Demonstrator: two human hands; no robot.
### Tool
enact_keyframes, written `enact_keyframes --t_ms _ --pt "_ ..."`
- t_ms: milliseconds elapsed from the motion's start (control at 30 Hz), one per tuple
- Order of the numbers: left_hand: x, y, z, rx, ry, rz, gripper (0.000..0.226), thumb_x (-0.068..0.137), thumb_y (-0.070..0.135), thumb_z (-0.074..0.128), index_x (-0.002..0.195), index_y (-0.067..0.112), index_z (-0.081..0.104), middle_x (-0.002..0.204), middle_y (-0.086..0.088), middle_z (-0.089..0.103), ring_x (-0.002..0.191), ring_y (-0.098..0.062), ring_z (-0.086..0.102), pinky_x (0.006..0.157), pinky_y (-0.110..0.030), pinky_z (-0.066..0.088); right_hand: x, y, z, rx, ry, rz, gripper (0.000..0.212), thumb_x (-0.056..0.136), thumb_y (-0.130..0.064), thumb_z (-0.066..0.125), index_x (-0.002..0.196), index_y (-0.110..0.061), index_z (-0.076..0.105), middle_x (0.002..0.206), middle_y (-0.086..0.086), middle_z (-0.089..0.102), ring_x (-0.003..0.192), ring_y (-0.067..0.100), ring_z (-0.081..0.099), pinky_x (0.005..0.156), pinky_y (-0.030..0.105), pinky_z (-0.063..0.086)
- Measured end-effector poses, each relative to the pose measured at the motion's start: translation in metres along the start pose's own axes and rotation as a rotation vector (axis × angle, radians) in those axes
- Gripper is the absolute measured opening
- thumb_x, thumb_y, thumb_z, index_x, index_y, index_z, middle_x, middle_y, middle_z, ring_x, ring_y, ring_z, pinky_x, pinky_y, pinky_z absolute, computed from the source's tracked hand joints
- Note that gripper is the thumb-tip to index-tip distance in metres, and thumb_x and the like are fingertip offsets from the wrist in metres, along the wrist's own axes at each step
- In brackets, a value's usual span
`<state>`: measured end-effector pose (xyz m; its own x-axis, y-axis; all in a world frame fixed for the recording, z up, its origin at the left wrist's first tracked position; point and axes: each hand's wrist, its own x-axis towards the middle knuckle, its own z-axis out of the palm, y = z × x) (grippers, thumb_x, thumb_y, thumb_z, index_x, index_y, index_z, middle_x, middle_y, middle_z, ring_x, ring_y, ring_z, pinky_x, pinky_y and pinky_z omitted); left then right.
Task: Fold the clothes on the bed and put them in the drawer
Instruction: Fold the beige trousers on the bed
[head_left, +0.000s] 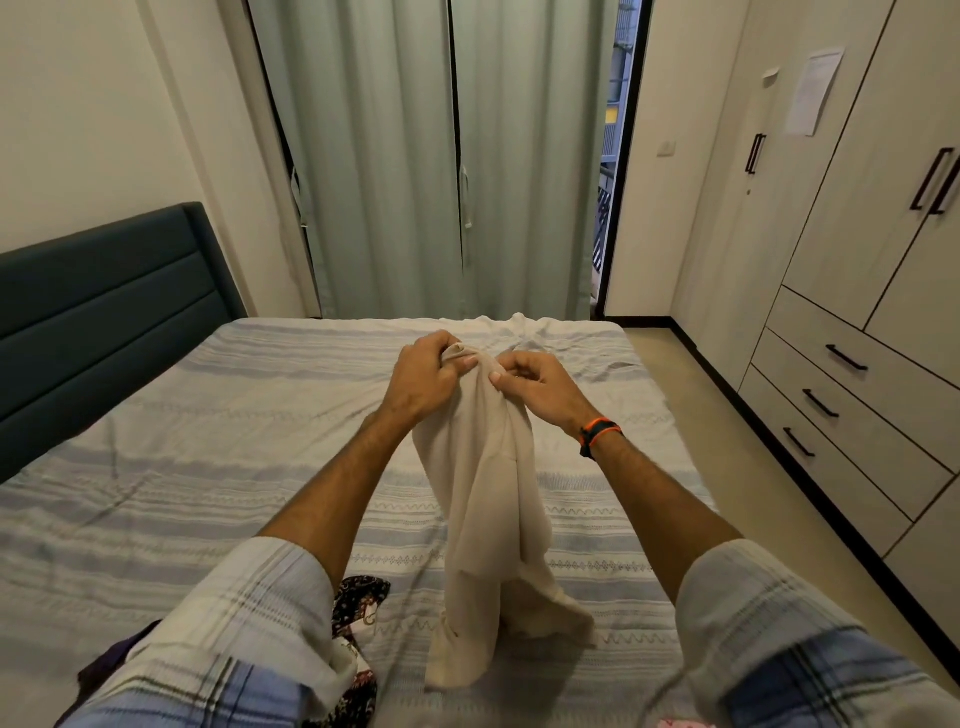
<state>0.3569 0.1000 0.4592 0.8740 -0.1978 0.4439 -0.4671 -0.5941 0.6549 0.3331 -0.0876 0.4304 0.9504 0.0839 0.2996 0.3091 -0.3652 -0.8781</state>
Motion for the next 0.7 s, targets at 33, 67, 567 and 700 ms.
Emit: enact_keyframes --t_ms 33,67,567,700 --pt "0.001 0.002 -0.001 0.012 0.001 0.008 0.019 0.09 0.029 0.066 0.09 0.01 0.065 0.082 0.003 0.064 0.08 -0.02 0.059 0.074 -0.036 0.05 -0.002 0.001 -0.002 -0.007 -0.015 0.012 0.014 0.092 -0.028 0.067 0.098 -0.017 0.072 0.097 -0.001 0.071 0.095 0.02 0.066 0.089 0.039 0.056" --pt "0.003 0.004 -0.003 0.026 0.0 0.021 0.018 0.091 0.028 0.066 0.092 0.01 0.066 0.085 0.001 0.065 0.081 -0.021 0.06 0.076 -0.036 0.051 -0.004 0.002 -0.003 0.004 -0.031 0.023 0.012 0.093 -0.026 0.066 0.098 -0.017 0.071 0.098 -0.001 0.071 0.095 0.02 0.066 0.09 0.037 0.055" --pt "0.006 0.02 -0.02 0.165 0.039 0.196 0.018 0.083 0.032 0.073 0.087 0.014 0.075 0.081 0.0 0.073 0.069 -0.014 0.063 0.073 -0.031 0.057 -0.016 0.009 -0.001 -0.224 0.233 -0.144 0.013 0.078 -0.007 0.077 0.075 -0.017 0.069 0.073 -0.016 0.066 0.069 -0.005 0.058 0.066 0.005 0.042" --pt "0.007 0.021 -0.023 0.204 0.079 0.203 0.024 0.086 0.036 0.071 0.097 0.015 0.074 0.088 -0.002 0.074 0.072 -0.011 0.06 0.073 -0.023 0.051 -0.018 0.013 0.003 -0.213 0.203 -0.095 0.014 0.082 -0.009 0.07 0.089 -0.017 0.079 0.082 -0.017 0.071 0.077 -0.008 0.061 0.07 0.006 0.043"
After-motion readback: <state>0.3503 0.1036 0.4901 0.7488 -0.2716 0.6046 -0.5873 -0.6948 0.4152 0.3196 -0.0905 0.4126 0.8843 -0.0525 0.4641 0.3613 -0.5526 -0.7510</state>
